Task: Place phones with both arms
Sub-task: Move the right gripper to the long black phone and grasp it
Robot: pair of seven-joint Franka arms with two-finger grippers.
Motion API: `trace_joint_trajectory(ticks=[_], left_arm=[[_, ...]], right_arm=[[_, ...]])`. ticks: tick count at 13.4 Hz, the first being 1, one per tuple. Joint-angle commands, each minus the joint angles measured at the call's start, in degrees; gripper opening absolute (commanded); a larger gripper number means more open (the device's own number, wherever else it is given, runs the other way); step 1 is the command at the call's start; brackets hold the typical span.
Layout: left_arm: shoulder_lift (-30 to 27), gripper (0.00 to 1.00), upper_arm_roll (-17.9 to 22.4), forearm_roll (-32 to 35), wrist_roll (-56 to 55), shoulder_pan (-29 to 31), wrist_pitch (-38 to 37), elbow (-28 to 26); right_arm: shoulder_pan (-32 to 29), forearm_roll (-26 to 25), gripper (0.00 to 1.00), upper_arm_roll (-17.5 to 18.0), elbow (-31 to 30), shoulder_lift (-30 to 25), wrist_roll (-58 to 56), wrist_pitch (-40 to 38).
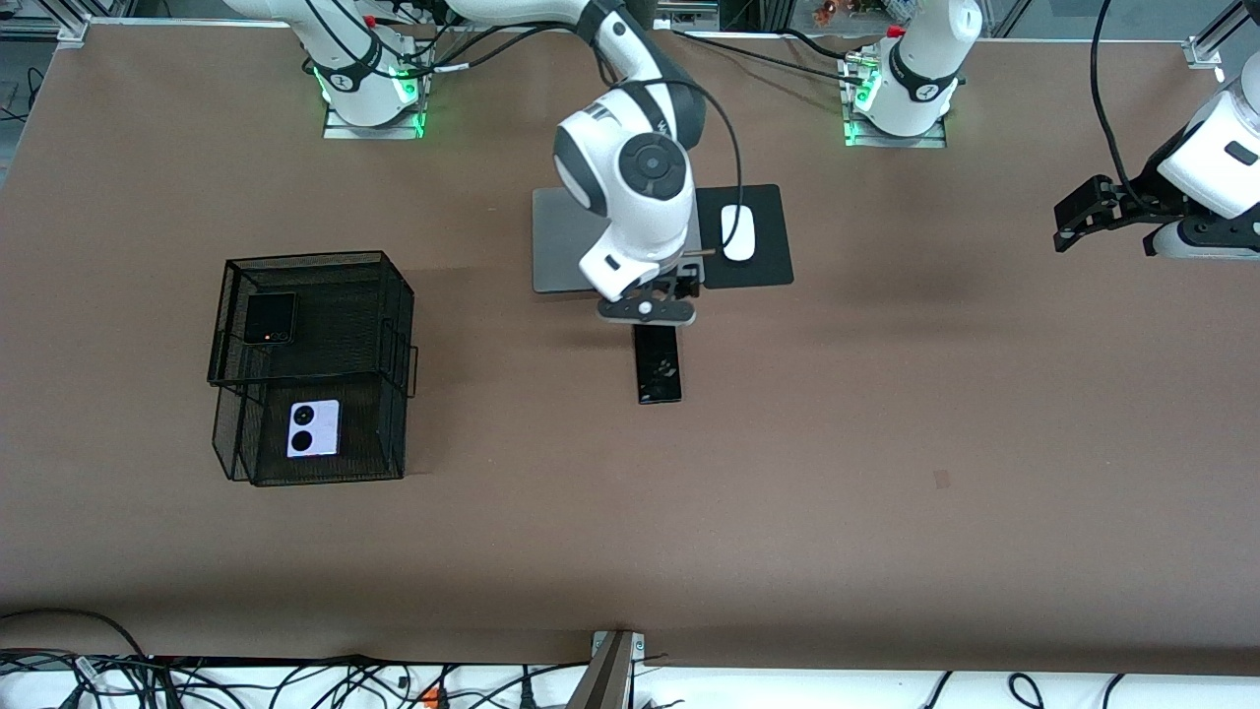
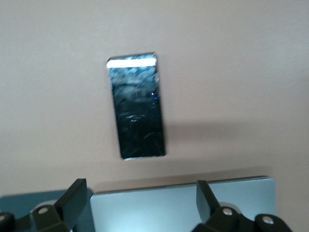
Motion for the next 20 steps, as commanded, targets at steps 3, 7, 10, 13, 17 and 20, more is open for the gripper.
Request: trace_joint_trajectory(ticks=[3,7,10,13,17,20], left_arm=[[6.17,1.0,0.08,-1.02,0.49,-0.34,-1.31,8.33],[7.33,1.0,-0.01,-1.2,-0.21,-0.52,-1.31,9.58],[7.33,1.0,-0.27,-1.38,-0.13,-0.52,-1.4,9.5],[7.16,1.0,-0.27,-1.38,0.48,-0.34,-2.54,9.5],[6.63,1.0,-0.27,-1.38,0.75,-0.08,-6.15,9.5],[6.8,1.0,-0.01,-1.9,0.66,0.19,-5.71,9.5]], right_arm=[[2.01,-1.24,1.0,0.22,-4.03,2.75,0.39,8.38],[1.83,-1.24,1.0,0.22,-4.03,7.23,-1.02,15.41],[1.66,-1.15,1.0,0.22,-4.03,9.96,-3.03,19.28],[1.57,-0.97,1.0,0.4,-4.38,11.11,-3.48,22.18],[1.57,-0.53,1.0,0.57,-4.47,11.72,-3.48,22.54],[1.57,-0.36,1.0,1.01,-4.47,12.25,-3.39,22.72]])
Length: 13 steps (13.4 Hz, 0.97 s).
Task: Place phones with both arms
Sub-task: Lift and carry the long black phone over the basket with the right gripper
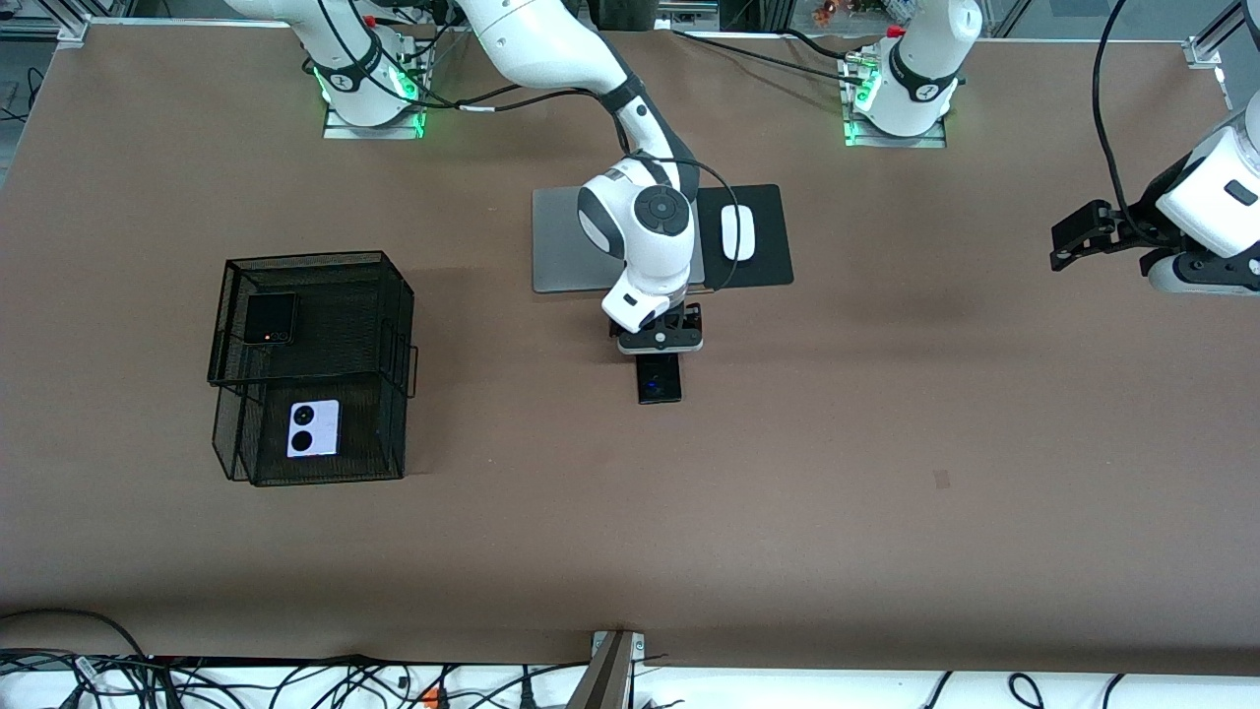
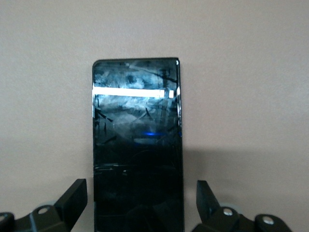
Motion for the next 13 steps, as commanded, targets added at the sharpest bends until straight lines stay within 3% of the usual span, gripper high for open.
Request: trace_joint_trajectory(ticks=[1,4,5,6,7,8,11,13], left_arm=[[0.01,1.0,0.24,-1.29,0.68,0.43,-1.15,1.15],[-0.08,1.0,-0.03,-0.85,0.6,0.34,-1.51,1.24],[0.18,1.0,-0.03,-1.11,0.42,0.34,-1.33,1.5],[0.36,1.0,0.06,-1.55,0.68,0.34,-1.42,2.11],[0.45,1.0,0.06,-1.47,0.68,0.26,-1.33,2.12],[0.36,1.0,-0.03,-1.47,0.42,0.08,-1.5,2.12],[0.36,1.0,-0.03,-1.38,0.51,-0.01,-1.51,2.12],[0.36,1.0,-0.03,-1.38,0.51,-0.09,-1.51,2.12]], right_arm=[[0.1,0.0,1.0,0.63,-0.3,0.43,-0.45,1.08],[0.1,0.09,1.0,1.15,-0.3,0.6,-0.1,1.17],[0.01,0.09,0.91,1.16,-0.3,0.69,0.08,1.17],[0.01,0.0,0.65,1.16,-0.3,0.6,0.16,1.08],[0.1,0.0,0.49,1.16,-0.21,0.6,-0.1,1.08],[0.01,0.0,0.43,1.07,-0.21,0.43,-0.53,0.99],[-0.16,-0.08,0.42,0.72,0.4,-1.41,-0.98,-1.63],[-0.16,-0.08,0.42,-0.86,1.89,-3.6,-1.06,-7.41]])
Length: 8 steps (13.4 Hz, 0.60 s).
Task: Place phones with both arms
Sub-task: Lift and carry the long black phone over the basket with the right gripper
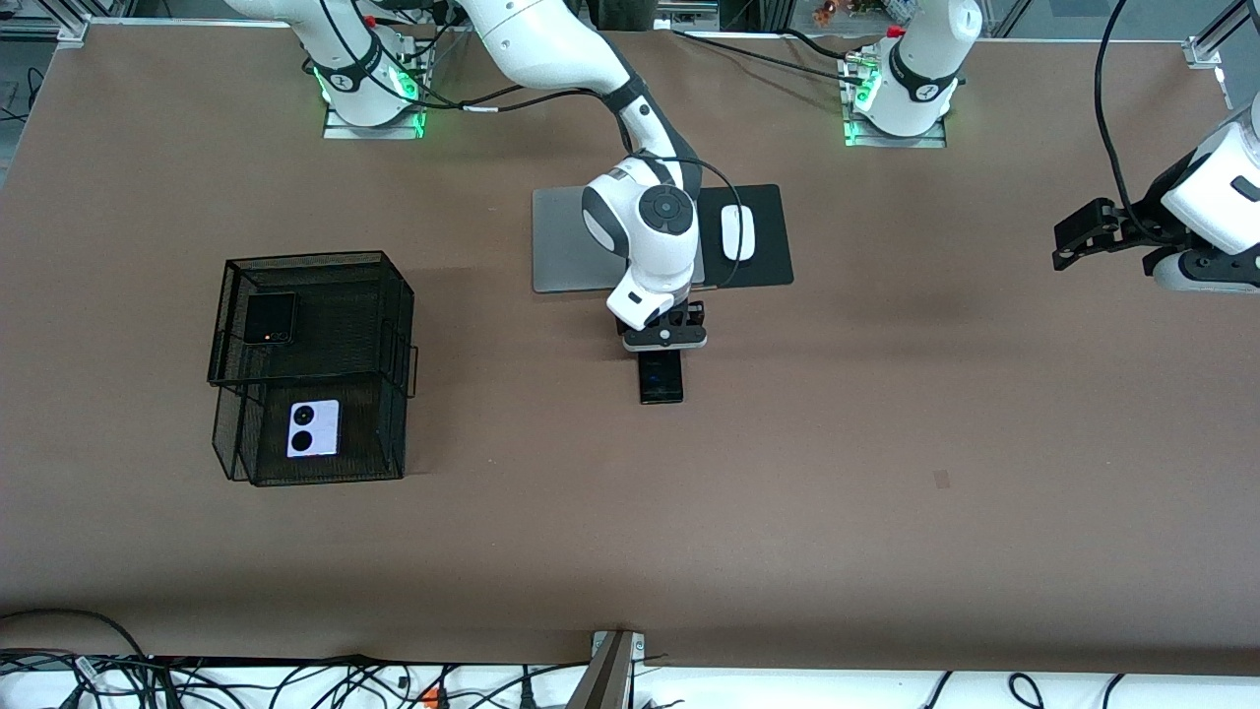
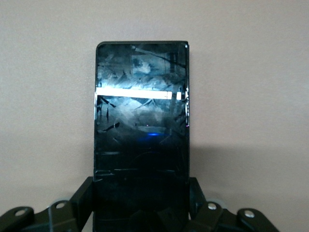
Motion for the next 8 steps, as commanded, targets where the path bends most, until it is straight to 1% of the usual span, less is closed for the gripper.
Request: trace_joint_trajectory(ticks=[1,2,4,5,7,8], left_arm=[[0.36,1.0,0.07,-1.37,0.25,-0.11,-1.43,1.57],[0.36,1.0,0.07,-1.28,0.42,-0.11,-1.43,1.57],[0.36,1.0,0.07,-1.19,0.07,-0.11,-1.43,1.57],[0.36,1.0,0.07,-1.19,-0.11,-0.2,-1.43,1.57],[0.36,1.0,0.07,-1.1,-0.02,-0.2,-1.43,1.57],[0.36,1.0,0.07,-0.93,0.24,-0.2,-1.43,1.57]], right_arm=[[-0.2,-0.02,0.42,-2.53,1.64,-5.31,-1.09,-8.76],[-0.37,-0.11,0.42,-3.77,1.74,-7.15,-1.35,-11.93],[-1.51,-0.19,0.42,-5.61,1.39,-12.77,-5.37,-18.09],[-1.6,-0.28,0.42,-7.71,0.95,-15.32,-6.96,-22.29],[-1.6,-0.28,0.42,-12.98,0.25,-18.76,-11.78,-31.35],[-1.52,-0.37,0.42,-15.62,-2.28,-21.04,-15.03,-32.87]])
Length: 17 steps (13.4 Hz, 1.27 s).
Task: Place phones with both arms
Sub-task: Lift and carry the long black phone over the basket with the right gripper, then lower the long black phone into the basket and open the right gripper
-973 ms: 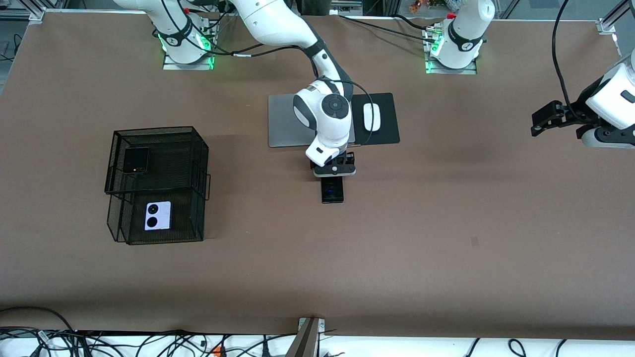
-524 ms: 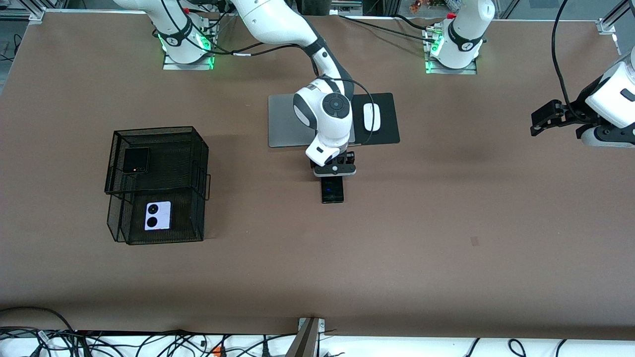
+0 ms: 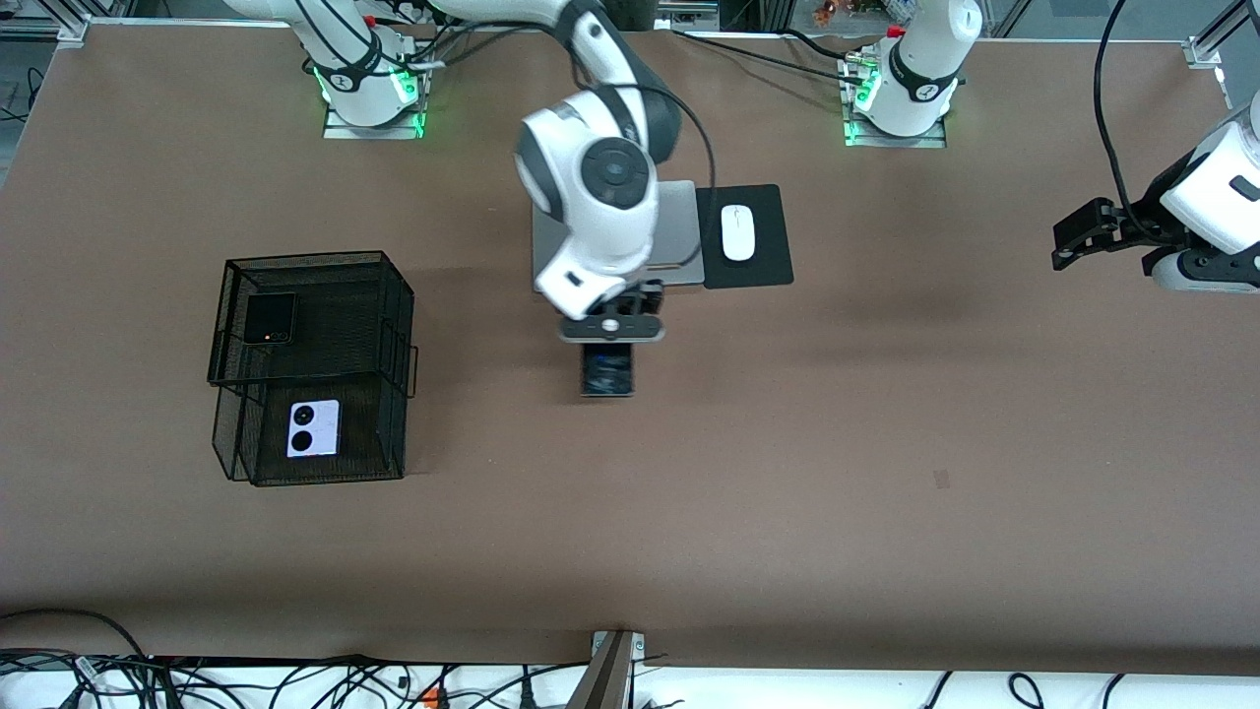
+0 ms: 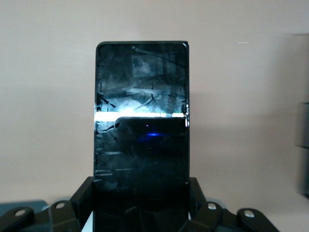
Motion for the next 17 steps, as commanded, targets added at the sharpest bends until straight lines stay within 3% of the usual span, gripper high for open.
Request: trace_joint_trajectory(ticks=[1,4,7,10,13,17], left_arm=[[0.36,1.0,0.09,-0.84,0.16,-0.1,-1.42,1.54],[0.36,1.0,0.17,-0.84,0.25,0.07,-1.42,1.54],[0.36,1.0,0.17,-0.84,0.51,0.07,-1.42,1.54],[0.36,1.0,0.17,-0.84,0.51,0.16,-1.42,1.54],[0.45,1.0,0.17,-0.84,0.6,0.42,-1.42,1.54],[0.45,1.0,0.17,-0.84,0.6,0.42,-1.42,1.54]], right_arm=[[0.27,-0.52,0.42,-4.85,-9.84,-8.06,-8.33,-2.58],[0.36,-0.96,0.42,-9.94,-25.05,-18.61,-16.34,1.98],[0.36,-1.66,0.42,-16.01,-34.83,-23.73,-24.34,4.55],[0.44,-4.63,0.42,-19.18,-40.38,-27.51,-26.91,4.63],[0.44,-7.64,0.42,-20.16,-44.68,-30.15,-26.91,4.37],[0.36,-8.26,0.42,-20.16,-46.89,-29.37,-26.82,4.9]])
